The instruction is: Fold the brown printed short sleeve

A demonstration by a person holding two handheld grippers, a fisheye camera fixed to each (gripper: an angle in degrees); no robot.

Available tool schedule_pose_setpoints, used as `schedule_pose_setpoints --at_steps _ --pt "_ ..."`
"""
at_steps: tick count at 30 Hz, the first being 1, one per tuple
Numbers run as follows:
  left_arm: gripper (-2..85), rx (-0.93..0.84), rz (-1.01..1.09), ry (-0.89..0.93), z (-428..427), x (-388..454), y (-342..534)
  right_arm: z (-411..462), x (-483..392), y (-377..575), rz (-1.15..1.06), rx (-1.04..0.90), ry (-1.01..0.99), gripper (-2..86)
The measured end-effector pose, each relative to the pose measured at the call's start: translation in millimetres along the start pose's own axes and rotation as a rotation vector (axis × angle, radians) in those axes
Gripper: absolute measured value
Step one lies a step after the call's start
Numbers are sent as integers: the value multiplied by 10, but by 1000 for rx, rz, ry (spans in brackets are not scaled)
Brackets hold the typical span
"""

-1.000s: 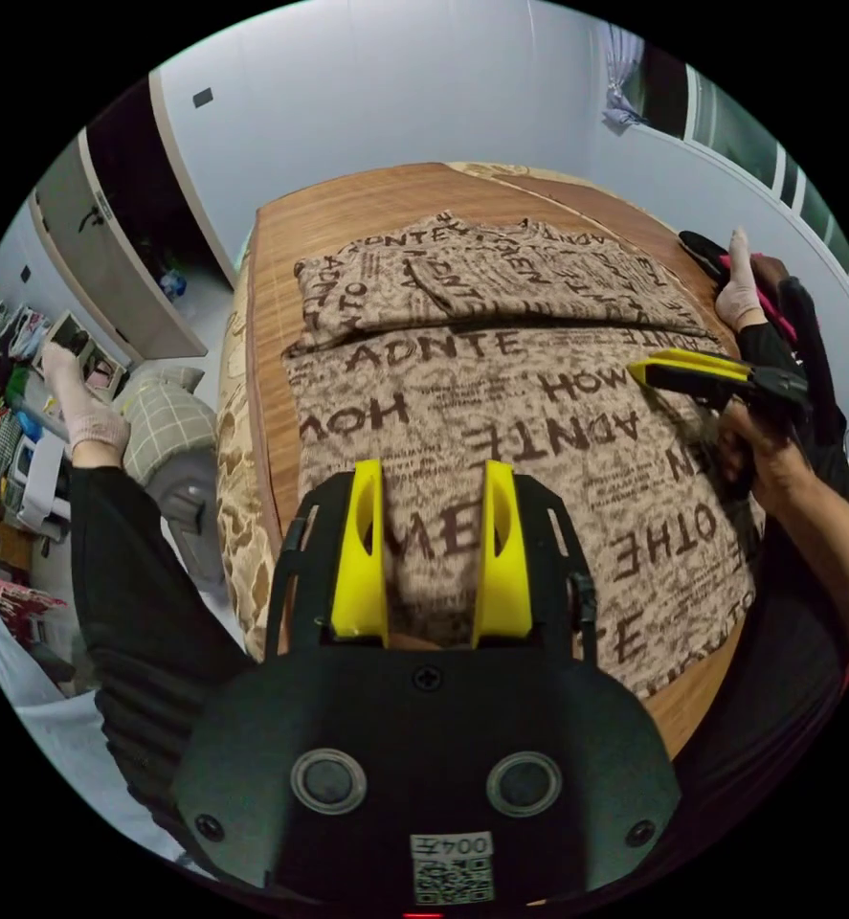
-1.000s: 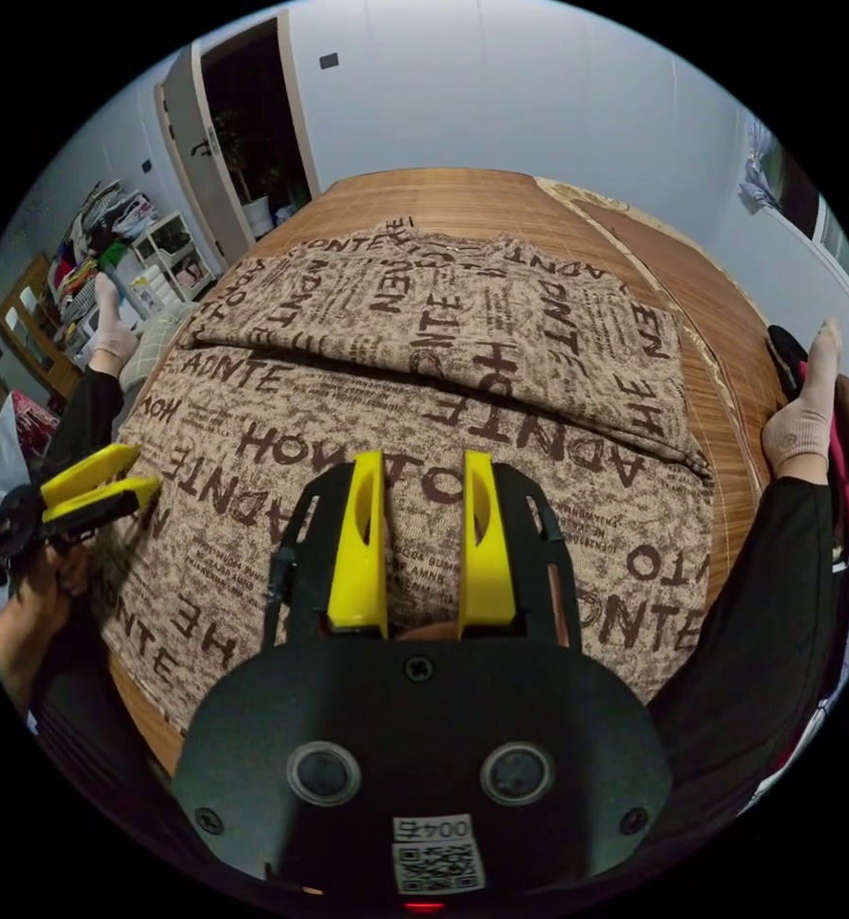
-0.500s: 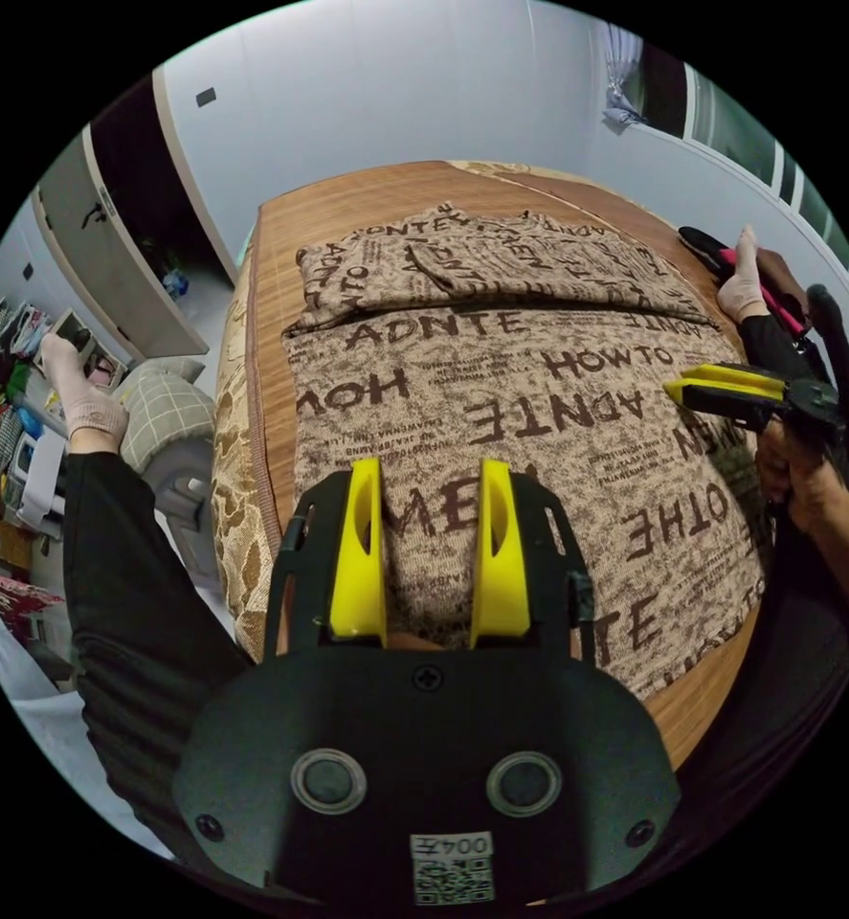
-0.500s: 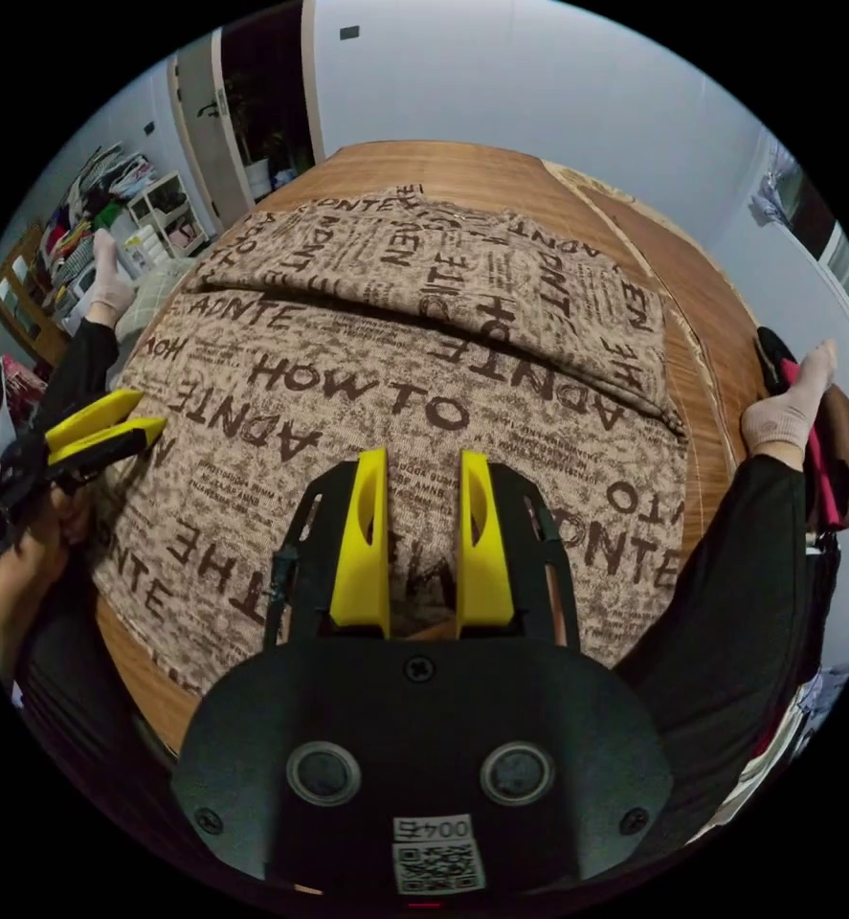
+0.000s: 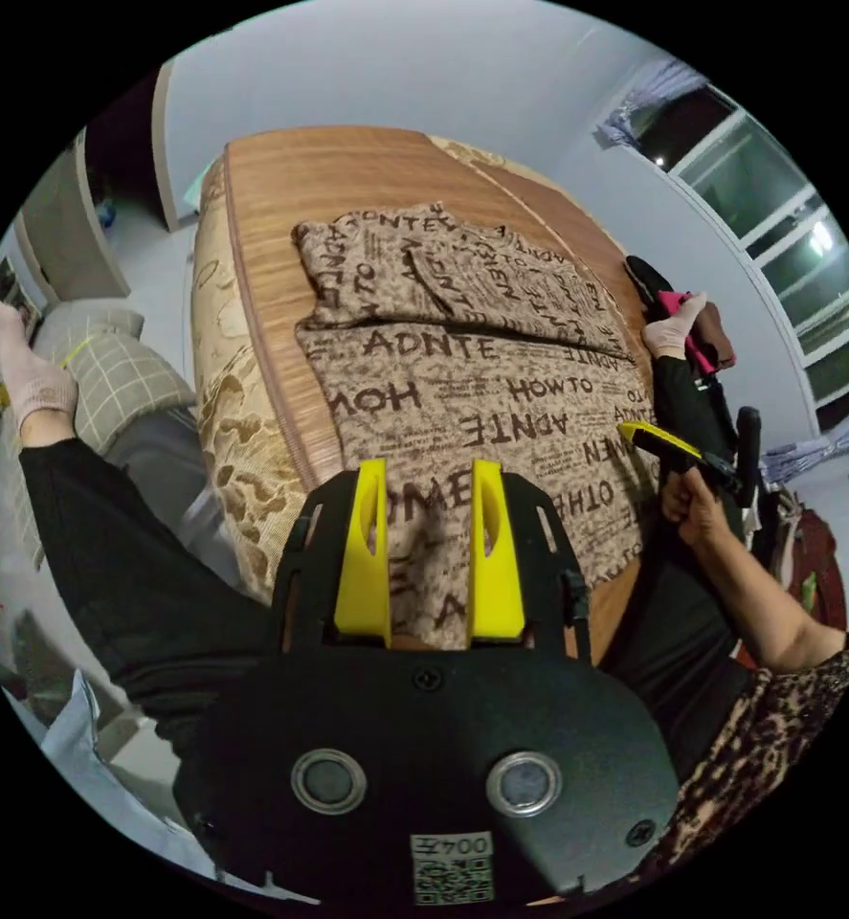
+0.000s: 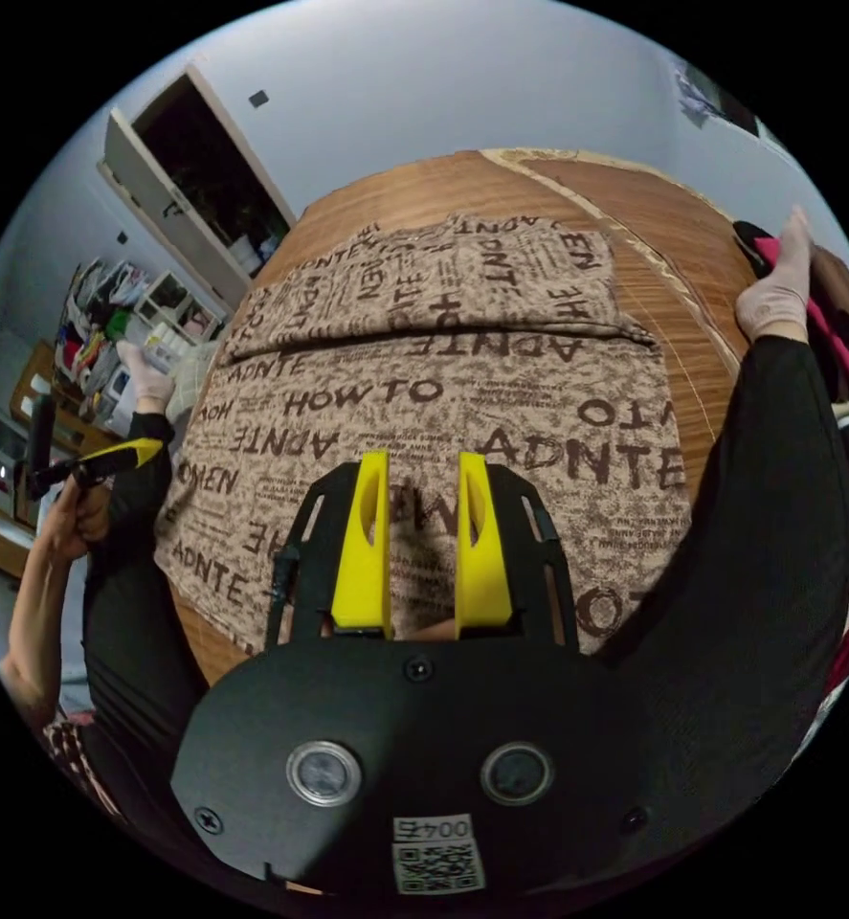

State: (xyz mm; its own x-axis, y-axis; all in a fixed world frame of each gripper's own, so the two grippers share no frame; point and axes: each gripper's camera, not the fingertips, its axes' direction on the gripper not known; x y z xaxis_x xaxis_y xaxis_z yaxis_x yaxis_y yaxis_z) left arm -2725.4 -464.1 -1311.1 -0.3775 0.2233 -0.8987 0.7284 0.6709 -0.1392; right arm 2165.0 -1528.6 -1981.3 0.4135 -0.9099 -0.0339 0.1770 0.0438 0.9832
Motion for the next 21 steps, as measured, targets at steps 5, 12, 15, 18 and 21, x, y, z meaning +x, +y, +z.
schedule_pose_setpoints --at_steps 5,12,15,18,21 --pt "107 -143 -111 75 -69 -457 -43 -71 86 57 56 24 -50 112" --pt "117 -287 -139 66 85 -676 -17 -139 36 74 57 37 -64 99" --pt "118 -303 -149 86 53 -740 -50 -149 41 62 79 43 -90 91" --pt "118 -336 -151 88 76 -764 -81 -162 10 44 90 53 -88 81" --pt "117 -341 -147 74 36 -758 -117 -170 -40 17 93 60 -88 68"
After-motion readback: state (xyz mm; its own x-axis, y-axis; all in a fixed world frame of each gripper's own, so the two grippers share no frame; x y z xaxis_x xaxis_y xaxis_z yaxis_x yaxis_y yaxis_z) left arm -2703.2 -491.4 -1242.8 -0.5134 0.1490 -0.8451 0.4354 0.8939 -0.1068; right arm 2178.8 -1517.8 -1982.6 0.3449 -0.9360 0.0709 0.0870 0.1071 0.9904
